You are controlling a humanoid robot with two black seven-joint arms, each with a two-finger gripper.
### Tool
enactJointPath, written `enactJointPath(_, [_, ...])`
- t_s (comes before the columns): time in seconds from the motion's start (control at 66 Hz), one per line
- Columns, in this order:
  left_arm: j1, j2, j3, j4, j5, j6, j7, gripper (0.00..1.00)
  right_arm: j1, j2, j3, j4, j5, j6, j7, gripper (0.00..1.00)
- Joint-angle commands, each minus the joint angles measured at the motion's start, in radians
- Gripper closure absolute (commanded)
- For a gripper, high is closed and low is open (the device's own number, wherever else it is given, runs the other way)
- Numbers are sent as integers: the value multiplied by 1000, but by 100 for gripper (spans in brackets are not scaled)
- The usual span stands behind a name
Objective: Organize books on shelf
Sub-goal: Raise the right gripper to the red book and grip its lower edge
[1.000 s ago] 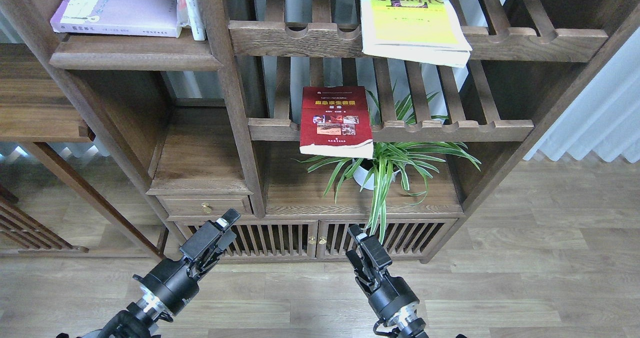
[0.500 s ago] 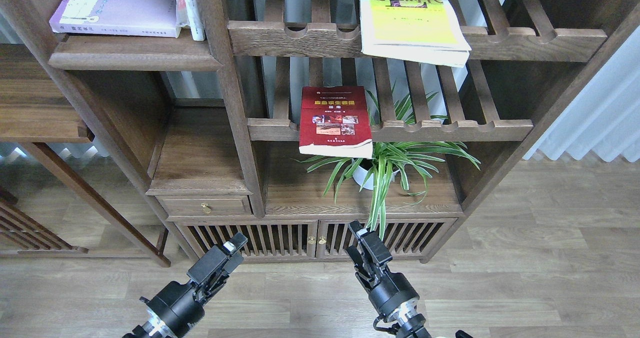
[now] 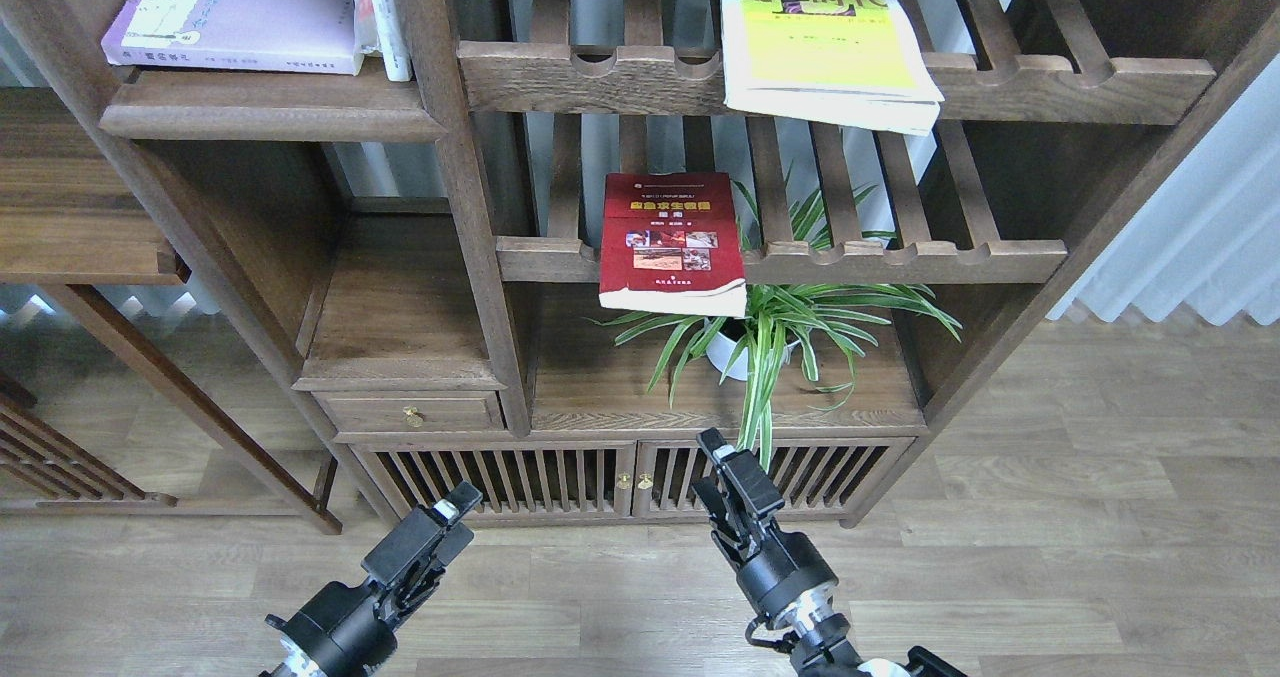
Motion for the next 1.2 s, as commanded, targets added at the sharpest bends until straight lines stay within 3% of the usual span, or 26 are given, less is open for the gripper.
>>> enactJointPath(0.0, [-4,0,-3,1,1,0,0,0,29,0,-15,10,34,0,11,2])
enactJointPath(0.455, [-9,0,-30,27,0,0,0,0,38,0,-109,34,45,0,13,2])
enactJointPath(1.015, [-38,0,-38,48,1,0,0,0,211,0,-112,14,82,0,16,2])
enactJointPath(1.182, [-41,0,-40,48,1,0,0,0,223,0,-112,0,83,-65,14,2])
